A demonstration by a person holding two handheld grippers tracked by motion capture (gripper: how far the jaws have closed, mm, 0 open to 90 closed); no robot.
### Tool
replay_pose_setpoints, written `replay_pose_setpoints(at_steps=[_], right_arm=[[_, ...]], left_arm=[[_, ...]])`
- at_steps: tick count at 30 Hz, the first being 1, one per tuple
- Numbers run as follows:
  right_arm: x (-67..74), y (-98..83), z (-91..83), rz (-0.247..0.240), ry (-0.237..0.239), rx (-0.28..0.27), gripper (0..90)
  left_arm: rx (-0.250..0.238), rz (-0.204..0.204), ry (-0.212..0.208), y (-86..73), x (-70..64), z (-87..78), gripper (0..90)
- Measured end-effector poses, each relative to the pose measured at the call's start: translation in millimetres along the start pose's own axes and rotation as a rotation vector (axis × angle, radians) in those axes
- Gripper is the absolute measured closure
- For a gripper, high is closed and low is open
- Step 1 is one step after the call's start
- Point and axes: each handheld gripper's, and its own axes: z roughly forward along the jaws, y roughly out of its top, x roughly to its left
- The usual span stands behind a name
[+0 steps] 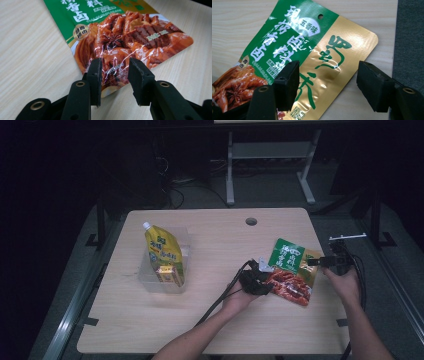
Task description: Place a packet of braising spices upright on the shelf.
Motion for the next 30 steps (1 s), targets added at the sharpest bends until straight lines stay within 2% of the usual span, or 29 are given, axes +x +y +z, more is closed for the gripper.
replay_pose_setpoints(at_steps=[3, 6, 9, 10, 28, 30], right_arm=[[-2.1, 0.5, 1.9, 0.024, -0.004, 0.008, 34.7], [-4.6, -0.2, 3.3, 0.037, 0.004, 0.012, 35.3], [-6.7, -1.5, 4.7, 0.049, 0.009, 0.013, 35.7], [-7.6, -1.8, 4.8, 0.052, 0.012, 0.013, 36.0], [-12.7, -3.8, 10.2, 0.091, 0.027, 0.014, 39.8], [-13.5, -4.1, 10.1, 0.099, 0.04, 0.013, 40.6]], left_arm=[[0.006, -0.006, 0.003, -0.7, 0.0, 3.5, 63.3], [0.019, 0.004, 0.003, -1.1, -0.6, 5.1, 63.2], [0.025, -0.007, 0.005, -2.3, -1.1, 8.8, 63.0], [0.028, 0.003, 0.007, -2.4, -0.4, 9.6, 62.7], [0.055, 0.016, 0.015, -1.4, -0.5, 12.0, 62.1], [0.057, 0.011, 0.013, -1.4, -0.9, 12.4, 62.0]])
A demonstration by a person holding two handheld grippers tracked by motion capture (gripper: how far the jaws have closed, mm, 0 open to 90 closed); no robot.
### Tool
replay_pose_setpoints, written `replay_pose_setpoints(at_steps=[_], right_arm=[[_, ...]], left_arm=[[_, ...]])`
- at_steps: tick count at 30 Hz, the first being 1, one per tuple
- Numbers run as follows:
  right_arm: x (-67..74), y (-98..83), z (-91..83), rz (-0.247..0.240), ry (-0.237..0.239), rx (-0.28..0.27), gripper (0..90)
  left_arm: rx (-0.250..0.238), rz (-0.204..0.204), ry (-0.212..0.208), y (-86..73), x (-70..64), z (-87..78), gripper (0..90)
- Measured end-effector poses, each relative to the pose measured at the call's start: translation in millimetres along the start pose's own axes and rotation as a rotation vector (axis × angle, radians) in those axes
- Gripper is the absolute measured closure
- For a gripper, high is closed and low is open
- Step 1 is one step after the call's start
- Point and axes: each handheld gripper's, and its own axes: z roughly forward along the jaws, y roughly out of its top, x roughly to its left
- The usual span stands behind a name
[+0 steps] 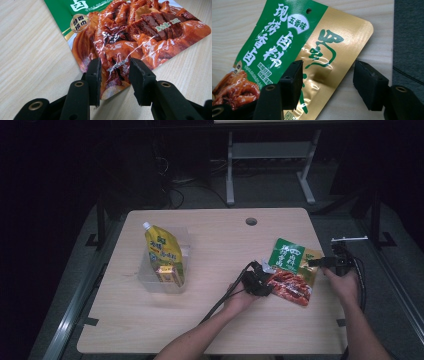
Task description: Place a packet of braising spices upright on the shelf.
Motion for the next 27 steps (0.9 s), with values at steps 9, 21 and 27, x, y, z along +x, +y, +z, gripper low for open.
replay_pose_setpoints(at_steps=[9, 21, 27], right_arm=[[1.4, -1.3, 1.0, 0.006, 0.015, -0.002, 45.1], [6.3, -1.0, 7.4, -0.008, 0.1, 0.023, 66.1], [7.9, 0.0, 9.3, -0.011, 0.102, 0.032, 75.5]], left_arm=[[0.006, 0.003, 0.001, -0.3, -0.1, 1.4, 61.7], [0.011, 0.009, 0.002, 1.2, -1.8, 2.7, 60.8], [0.011, 0.013, 0.003, 2.1, -1.3, 3.3, 60.7]])
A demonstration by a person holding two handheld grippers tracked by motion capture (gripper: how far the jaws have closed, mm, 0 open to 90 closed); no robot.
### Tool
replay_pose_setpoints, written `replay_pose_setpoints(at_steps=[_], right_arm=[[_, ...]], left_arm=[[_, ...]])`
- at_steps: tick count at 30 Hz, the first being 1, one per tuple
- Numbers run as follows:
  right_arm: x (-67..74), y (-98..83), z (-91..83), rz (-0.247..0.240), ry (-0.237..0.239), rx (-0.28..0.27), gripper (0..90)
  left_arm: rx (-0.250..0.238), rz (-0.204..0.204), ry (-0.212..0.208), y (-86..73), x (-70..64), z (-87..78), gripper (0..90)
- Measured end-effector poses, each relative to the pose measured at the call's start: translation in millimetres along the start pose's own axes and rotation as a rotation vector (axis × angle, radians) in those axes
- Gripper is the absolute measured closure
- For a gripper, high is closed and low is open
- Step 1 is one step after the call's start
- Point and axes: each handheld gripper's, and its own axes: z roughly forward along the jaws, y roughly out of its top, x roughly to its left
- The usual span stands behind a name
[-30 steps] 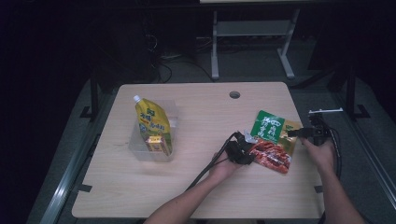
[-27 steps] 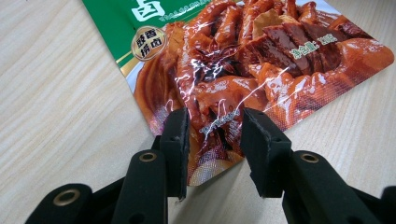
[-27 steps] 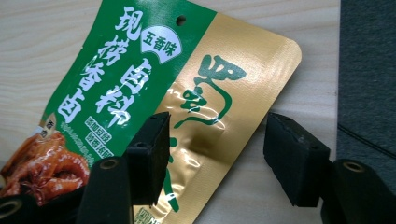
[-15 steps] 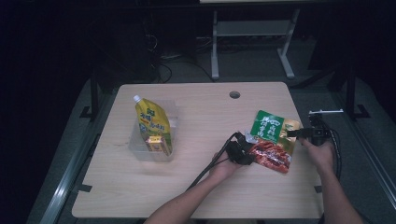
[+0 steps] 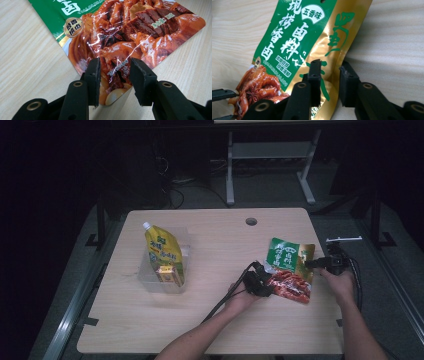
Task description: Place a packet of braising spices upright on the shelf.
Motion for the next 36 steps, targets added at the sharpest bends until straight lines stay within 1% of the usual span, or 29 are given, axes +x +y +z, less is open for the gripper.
replay_pose_setpoints(at_steps=[2, 3, 9, 11, 13, 15, 17, 21, 23, 26, 27, 28, 30, 32, 35, 36], right_arm=[[-1.7, -0.5, 1.2, 0.007, 0.005, -0.001, 77.3], [-2.3, -0.6, 1.1, 0.018, 0.01, 0.011, 77.0], [-6.4, -1.2, 3.7, 0.052, 0.081, 0.014, 73.9], [-5.2, -1.1, 4.8, 0.052, 0.078, 0.017, 76.8], [-3.9, -0.9, 6.3, 0.051, 0.087, 0.027, 79.3], [-2.2, -0.7, 7.5, 0.038, 0.09, 0.034, 80.8], [-1.2, -0.5, 8.1, 0.037, 0.088, 0.04, 83.1], [-1.0, -0.7, 7.7, 0.031, 0.106, 0.042, 88.7], [2.1, -0.3, 6.5, 0.016, 0.093, 0.043, 89.1], [6.3, 0.9, 4.2, -0.028, 0.075, 0.032, 89.6], [8.1, 1.2, 3.2, -0.026, 0.076, 0.028, 89.6], [8.9, 1.2, 1.8, -0.038, 0.077, 0.026, 89.7], [11.8, 1.3, -0.9, -0.046, 0.08, 0.018, 89.7], [15.7, 0.9, -3.7, -0.059, 0.076, 0.017, 89.8], [21.9, 0.7, -8.2, -0.084, 0.076, 0.001, 89.8], [24.6, 1.1, -9.9, -0.085, 0.074, -0.002, 89.8]], left_arm=[[-0.001, -0.001, 0.001, 0.0, -0.2, 0.3, 60.5], [-0.001, -0.002, 0.001, 0.1, -0.3, 0.3, 60.5], [0.002, -0.002, 0.0, 0.5, -0.2, 0.6, 60.4], [0.001, -0.002, 0.001, 0.5, -0.1, 0.7, 60.4], [-0.001, -0.002, 0.002, 0.6, -0.2, 0.9, 60.4], [0.0, -0.01, -0.001, 0.6, 0.0, 0.8, 60.4], [0.0, -0.009, 0.001, 0.6, 0.0, 0.8, 60.4], [0.0, -0.015, -0.001, 0.6, -0.3, 0.8, 60.1], [-0.001, -0.01, 0.003, 0.7, -0.2, 0.8, 60.0], [0.001, -0.016, 0.005, 0.5, -0.4, 0.4, 59.0], [0.004, -0.013, 0.006, 0.6, 0.0, 0.0, 58.3], [0.004, -0.003, 0.012, 0.6, 0.7, -0.6, 57.4], [0.001, -0.02, 0.013, 0.2, 0.6, -1.7, 55.7], [-0.007, -0.011, 0.025, 0.3, 2.1, -4.4, 54.2], [-0.018, -0.013, 0.025, 0.2, 3.3, -10.2, 52.7], [-0.023, -0.016, 0.026, 0.1, 3.5, -12.0, 52.5]])
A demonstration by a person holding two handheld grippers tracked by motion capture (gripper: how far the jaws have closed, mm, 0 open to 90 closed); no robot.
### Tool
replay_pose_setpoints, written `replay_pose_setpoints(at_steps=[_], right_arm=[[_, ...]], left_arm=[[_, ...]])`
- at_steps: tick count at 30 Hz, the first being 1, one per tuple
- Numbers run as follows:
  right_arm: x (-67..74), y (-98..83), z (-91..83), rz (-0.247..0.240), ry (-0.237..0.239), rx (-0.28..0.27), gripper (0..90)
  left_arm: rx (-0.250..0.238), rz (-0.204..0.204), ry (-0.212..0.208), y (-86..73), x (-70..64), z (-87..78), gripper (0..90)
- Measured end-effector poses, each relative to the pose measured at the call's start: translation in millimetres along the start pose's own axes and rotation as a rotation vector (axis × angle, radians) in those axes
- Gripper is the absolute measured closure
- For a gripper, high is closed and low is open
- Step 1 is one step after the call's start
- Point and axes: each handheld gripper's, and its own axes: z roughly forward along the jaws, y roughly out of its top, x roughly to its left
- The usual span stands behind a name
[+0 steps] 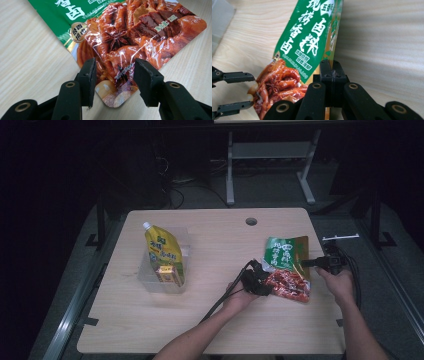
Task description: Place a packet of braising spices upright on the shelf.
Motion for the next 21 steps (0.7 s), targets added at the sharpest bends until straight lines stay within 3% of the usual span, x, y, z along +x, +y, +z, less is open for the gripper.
replay_pose_setpoints(at_steps=[2, 5, 11, 21], right_arm=[[4.2, 0.8, -3.1, -0.011, 0.001, -0.008, 89.9], [12.1, 2.6, -8.0, -0.035, -0.009, -0.01, 89.9], [32.8, 7.9, -19.6, -0.096, -0.013, -0.037, 89.9], [77.6, 14.6, -39.0, -0.208, 0.001, -0.089, 89.9]], left_arm=[[-0.005, -0.015, -0.004, -0.2, 0.5, -3.7, 51.5], [-0.009, -0.001, 0.0, -0.8, 1.4, -9.6, 50.3], [-0.03, -0.03, -0.008, -5.0, 4.1, -23.1, 45.8], [-0.053, -0.024, 0.004, -21.5, 10.4, -59.0, 39.4]])
